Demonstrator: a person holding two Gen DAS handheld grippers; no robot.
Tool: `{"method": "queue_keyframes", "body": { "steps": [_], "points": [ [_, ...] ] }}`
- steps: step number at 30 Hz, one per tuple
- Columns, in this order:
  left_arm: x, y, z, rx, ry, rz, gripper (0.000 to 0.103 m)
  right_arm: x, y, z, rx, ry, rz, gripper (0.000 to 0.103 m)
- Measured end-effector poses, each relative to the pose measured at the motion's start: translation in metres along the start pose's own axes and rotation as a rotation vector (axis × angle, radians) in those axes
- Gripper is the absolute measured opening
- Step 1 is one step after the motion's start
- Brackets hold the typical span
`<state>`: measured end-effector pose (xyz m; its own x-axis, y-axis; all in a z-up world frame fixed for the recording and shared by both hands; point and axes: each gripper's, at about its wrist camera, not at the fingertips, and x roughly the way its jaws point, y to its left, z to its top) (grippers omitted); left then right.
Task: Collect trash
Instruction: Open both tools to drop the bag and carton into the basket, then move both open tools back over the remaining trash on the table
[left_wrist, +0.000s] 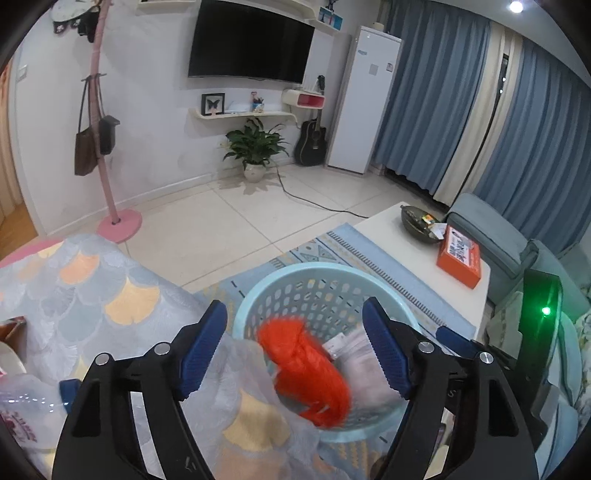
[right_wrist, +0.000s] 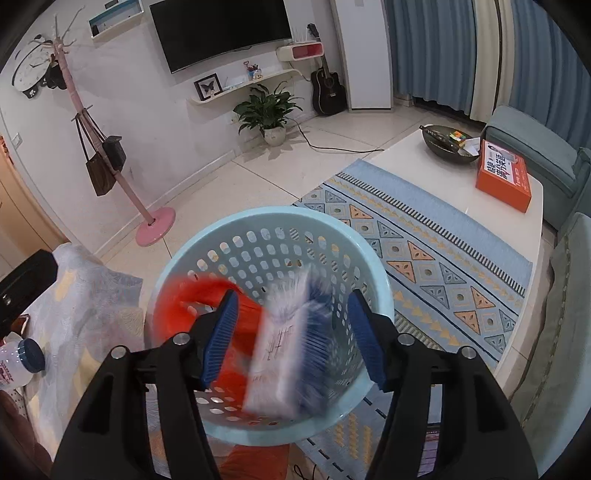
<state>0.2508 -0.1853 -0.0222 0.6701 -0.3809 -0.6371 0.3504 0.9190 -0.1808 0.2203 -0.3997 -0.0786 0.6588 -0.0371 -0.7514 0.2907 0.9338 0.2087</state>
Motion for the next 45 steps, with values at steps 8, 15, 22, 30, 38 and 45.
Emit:
{"method": "queue_keyframes", "body": {
  "steps": [8, 15, 22, 30, 38, 45],
  "points": [
    [-0.04, 0.012, -0.005, -0.045, -0.048, -0.038, 0.074, -0.032, 0.014, -0.004, -0.026, -0.026, 0.038, 0.059],
    [-0.1, 0.03, -0.018, -0.074, -0.129, -0.035, 0.074, -0.08, 0.056, -0.012, -0.109, -0.089, 0.107, 0.059],
    [-0.17, 0.068, -0.038, -0.114, -0.216, 0.015, 0.074, -0.129, 0.118, -0.03, -0.24, -0.152, 0.194, 0.059],
    [-0.231, 0.128, -0.073, -0.185, -0.249, 0.142, 0.074, -0.165, 0.19, -0.061, -0.385, -0.181, 0.297, 0.059],
    [-0.255, 0.199, -0.118, -0.258, -0.171, 0.266, 0.073, -0.169, 0.251, -0.096, -0.488, -0.13, 0.386, 0.053],
    [-0.24, 0.229, -0.145, -0.262, -0.051, 0.253, 0.069, -0.164, 0.287, -0.123, -0.551, -0.049, 0.461, 0.035]
  ]
}}
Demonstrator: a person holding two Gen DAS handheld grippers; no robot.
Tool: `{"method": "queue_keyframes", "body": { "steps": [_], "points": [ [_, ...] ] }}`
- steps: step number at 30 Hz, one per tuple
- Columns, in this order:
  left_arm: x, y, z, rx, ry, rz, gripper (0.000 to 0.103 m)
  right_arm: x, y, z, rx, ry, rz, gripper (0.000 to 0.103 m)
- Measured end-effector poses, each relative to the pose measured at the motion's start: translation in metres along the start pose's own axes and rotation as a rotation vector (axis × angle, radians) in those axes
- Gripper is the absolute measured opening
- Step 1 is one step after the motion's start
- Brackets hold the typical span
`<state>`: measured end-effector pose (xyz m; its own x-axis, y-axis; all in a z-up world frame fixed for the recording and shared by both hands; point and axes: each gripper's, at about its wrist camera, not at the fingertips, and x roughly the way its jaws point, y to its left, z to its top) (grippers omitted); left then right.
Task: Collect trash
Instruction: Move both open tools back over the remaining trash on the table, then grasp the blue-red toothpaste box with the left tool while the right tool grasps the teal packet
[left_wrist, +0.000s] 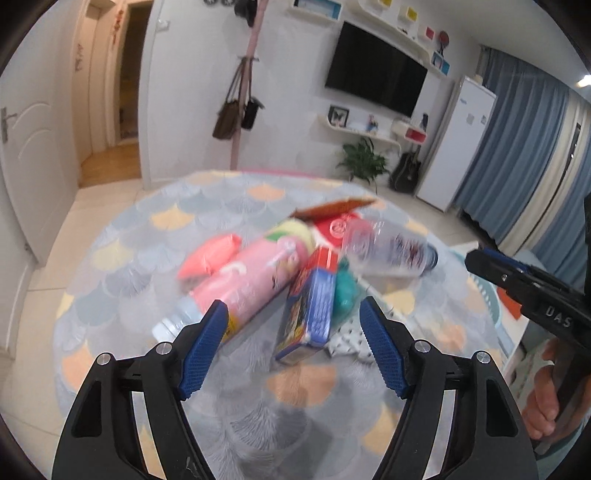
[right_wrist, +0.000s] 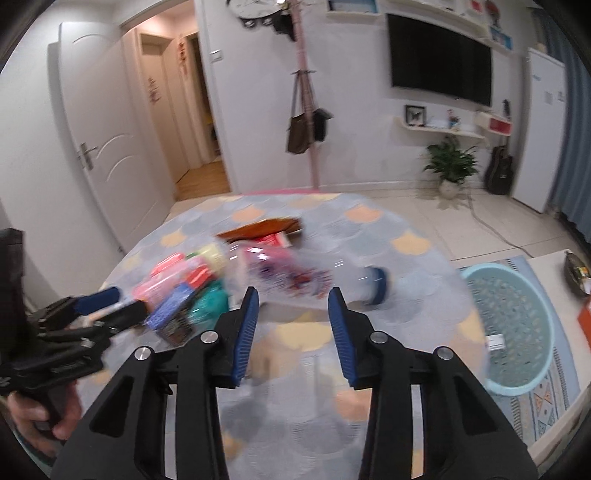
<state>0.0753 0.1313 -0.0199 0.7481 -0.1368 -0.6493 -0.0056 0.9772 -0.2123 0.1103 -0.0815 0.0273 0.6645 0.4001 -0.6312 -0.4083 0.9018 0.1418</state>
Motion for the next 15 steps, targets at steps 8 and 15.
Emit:
{"method": "queue_keyframes", "body": {
  "steps": [8, 15],
  "points": [
    [0.022, -0.007, -0.009, 0.05, 0.052, 0.0, 0.059, 0.015, 0.024, -0.005, 0.001, 0.062, 0.081, 0.035],
    [0.038, -0.006, -0.01, 0.059, 0.084, 0.012, 0.029, 0.026, 0.029, -0.009, 0.007, 0.1, 0.096, 0.035]
  ]
}}
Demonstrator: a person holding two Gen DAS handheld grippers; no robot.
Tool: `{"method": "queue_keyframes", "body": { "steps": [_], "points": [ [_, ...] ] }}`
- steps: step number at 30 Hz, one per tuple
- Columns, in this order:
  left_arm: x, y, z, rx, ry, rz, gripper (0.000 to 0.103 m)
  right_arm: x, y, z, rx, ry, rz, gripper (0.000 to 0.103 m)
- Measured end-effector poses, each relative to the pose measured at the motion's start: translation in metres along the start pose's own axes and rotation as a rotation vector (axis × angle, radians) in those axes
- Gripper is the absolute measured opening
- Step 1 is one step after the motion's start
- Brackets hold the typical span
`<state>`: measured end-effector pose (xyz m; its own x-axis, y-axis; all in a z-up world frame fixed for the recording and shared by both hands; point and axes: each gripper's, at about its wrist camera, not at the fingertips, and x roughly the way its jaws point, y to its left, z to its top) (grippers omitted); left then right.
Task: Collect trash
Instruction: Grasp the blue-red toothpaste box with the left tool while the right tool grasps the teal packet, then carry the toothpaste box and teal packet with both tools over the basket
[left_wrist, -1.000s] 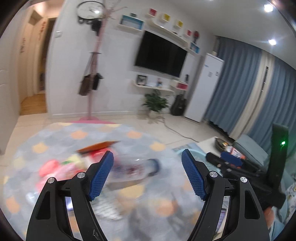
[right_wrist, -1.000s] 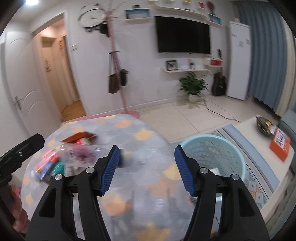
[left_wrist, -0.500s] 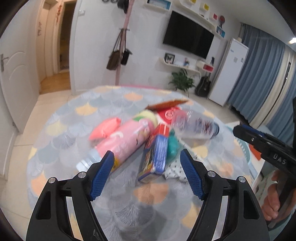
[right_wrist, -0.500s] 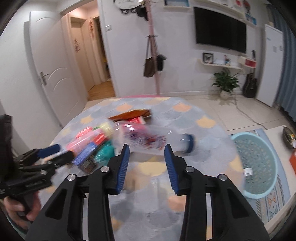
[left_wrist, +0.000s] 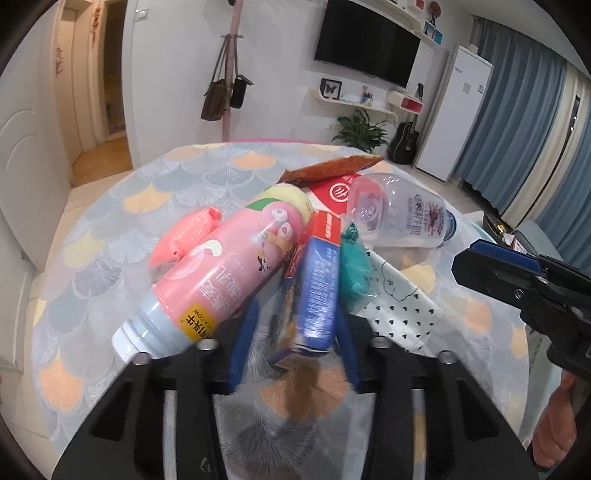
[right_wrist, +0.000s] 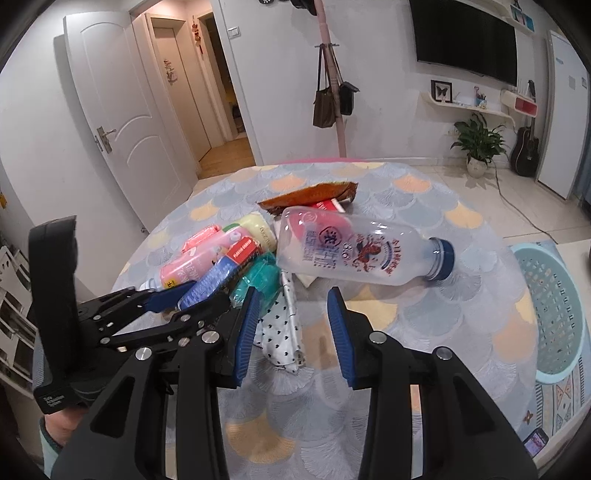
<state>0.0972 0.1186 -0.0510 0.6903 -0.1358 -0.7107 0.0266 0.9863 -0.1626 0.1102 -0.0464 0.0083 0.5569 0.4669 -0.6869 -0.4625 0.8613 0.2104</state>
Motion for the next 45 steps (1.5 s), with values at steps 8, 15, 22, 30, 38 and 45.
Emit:
{"method": "queue_keyframes", "body": {
  "steps": [8, 15, 22, 30, 38, 45],
  "points": [
    [-0.02, 0.015, -0.011, -0.058, -0.049, -0.036, 0.016, 0.013, 0.011, 0.001, 0.008, 0.036, 0.045, 0.035],
    [-0.039, 0.033, -0.023, -0.107, -0.079, -0.045, 0.015, 0.033, 0.027, 0.003, 0.008, 0.074, 0.058, 0.035],
    [-0.046, 0.046, -0.031, -0.138, -0.091, -0.08, 0.015, 0.064, 0.032, 0.008, 0.064, 0.13, 0.04, 0.035],
    [-0.047, 0.048, -0.034, -0.143, -0.095, -0.089, 0.015, 0.089, 0.026, 0.009, 0.12, 0.175, 0.026, 0.035],
    [-0.048, 0.043, -0.034, -0.131, -0.101, -0.095, 0.015, 0.084, 0.024, 0.003, 0.108, 0.159, 0.039, 0.024],
    [-0.056, 0.035, -0.03, -0.112, -0.131, -0.111, 0.015, 0.055, 0.021, 0.001, 0.105, 0.113, 0.074, 0.023]
  ]
}}
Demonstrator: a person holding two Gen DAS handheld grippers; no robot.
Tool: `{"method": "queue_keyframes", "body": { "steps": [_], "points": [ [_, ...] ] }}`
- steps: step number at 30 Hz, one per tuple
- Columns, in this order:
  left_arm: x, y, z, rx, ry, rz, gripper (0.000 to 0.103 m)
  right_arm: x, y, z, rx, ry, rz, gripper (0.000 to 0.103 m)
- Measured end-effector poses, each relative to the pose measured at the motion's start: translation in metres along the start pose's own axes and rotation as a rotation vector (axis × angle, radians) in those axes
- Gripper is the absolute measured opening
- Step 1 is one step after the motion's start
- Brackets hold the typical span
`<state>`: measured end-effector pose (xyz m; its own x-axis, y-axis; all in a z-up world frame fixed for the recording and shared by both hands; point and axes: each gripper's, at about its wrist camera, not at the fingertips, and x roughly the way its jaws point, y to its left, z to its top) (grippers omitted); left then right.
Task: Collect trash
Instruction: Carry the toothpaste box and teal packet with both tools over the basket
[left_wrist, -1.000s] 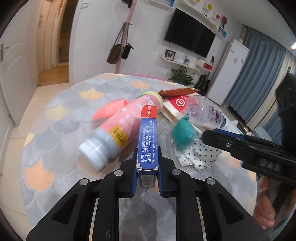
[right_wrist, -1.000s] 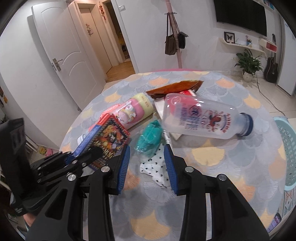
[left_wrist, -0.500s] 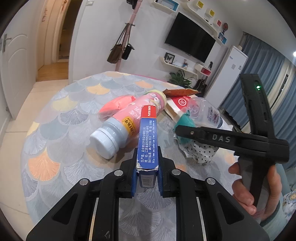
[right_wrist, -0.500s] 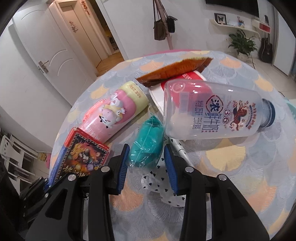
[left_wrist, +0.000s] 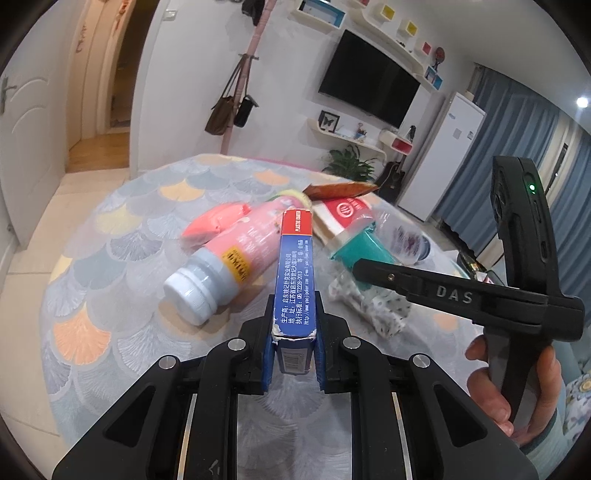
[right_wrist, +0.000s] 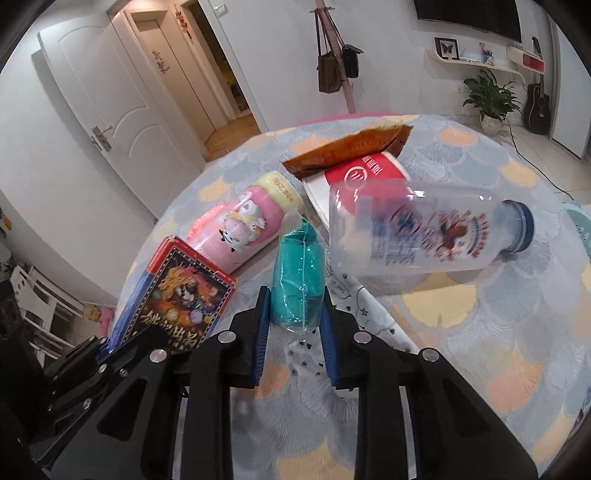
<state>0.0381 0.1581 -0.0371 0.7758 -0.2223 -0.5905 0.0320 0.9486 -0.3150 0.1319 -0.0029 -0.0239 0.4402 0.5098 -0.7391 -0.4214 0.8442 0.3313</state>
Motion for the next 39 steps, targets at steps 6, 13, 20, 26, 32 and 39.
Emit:
{"method": "queue_keyframes", "body": {
  "steps": [6, 13, 20, 26, 32, 39],
  "points": [
    [-0.007, -0.015, 0.006, 0.024, -0.028, -0.031, 0.015, -0.034, -0.009, 0.002, 0.009, -0.057, 0.031, 0.022],
    [-0.008, -0.038, 0.011, 0.064, -0.049, -0.069, 0.015, -0.067, -0.019, 0.002, 0.016, -0.116, 0.04, 0.022],
    [-0.001, -0.065, 0.015, 0.1, -0.063, -0.117, 0.015, -0.1, -0.038, 0.001, 0.034, -0.183, 0.022, 0.022],
    [0.008, -0.09, 0.019, 0.132, -0.062, -0.149, 0.015, -0.125, -0.071, 0.006, 0.091, -0.23, 0.015, 0.023],
    [0.023, -0.118, 0.029, 0.174, -0.057, -0.169, 0.015, -0.146, -0.11, 0.007, 0.155, -0.277, -0.018, 0.023],
    [0.055, -0.166, 0.047, 0.221, -0.036, -0.219, 0.015, -0.167, -0.175, 0.006, 0.25, -0.324, -0.107, 0.022]
  ]
}}
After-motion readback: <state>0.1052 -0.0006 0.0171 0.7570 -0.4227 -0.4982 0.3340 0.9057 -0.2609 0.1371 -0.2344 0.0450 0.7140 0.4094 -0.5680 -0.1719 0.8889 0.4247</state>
